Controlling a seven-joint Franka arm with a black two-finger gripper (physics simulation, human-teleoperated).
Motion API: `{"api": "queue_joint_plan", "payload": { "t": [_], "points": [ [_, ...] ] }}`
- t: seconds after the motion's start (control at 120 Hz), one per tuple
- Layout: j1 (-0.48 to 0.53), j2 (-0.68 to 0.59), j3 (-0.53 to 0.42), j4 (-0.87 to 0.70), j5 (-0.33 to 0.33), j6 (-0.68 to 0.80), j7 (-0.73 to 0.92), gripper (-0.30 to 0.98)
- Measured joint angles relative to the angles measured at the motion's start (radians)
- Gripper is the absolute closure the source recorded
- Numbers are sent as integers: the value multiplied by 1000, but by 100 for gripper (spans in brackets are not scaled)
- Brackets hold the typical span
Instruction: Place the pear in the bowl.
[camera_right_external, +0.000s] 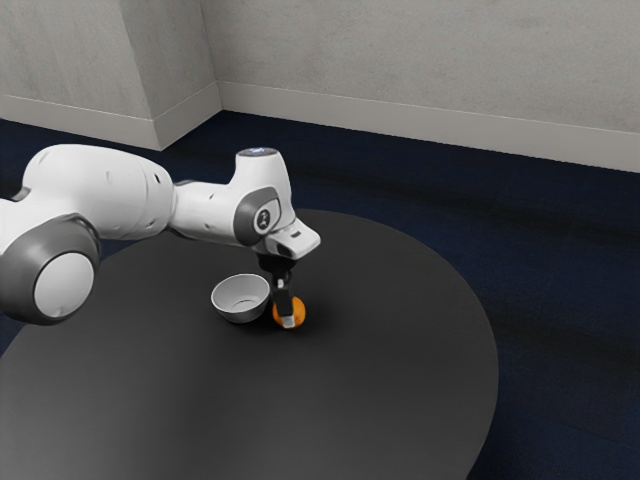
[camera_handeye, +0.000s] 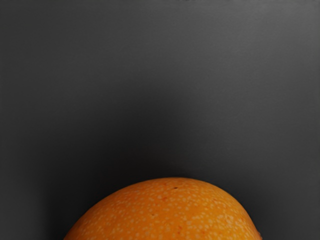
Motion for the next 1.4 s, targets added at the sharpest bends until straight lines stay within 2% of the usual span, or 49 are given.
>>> {"api": "queue_joint_plan", "payload": {
  "t": [0.267,0.367,0.542,0.733,0.967,1.192,1.4],
  "points": [
    [0,9,0,0,-35,0,7,21],
    [0,8,0,9,-36,2,7,27],
    [0,-8,0,35,-33,4,4,46],
    [0,-54,3,71,-23,-6,-5,58],
    [2,-110,75,84,-9,-52,-14,62],
    [3,-115,143,82,-6,-93,-17,59],
    [22,-99,156,78,-7,-110,-14,57]
  ]
}}
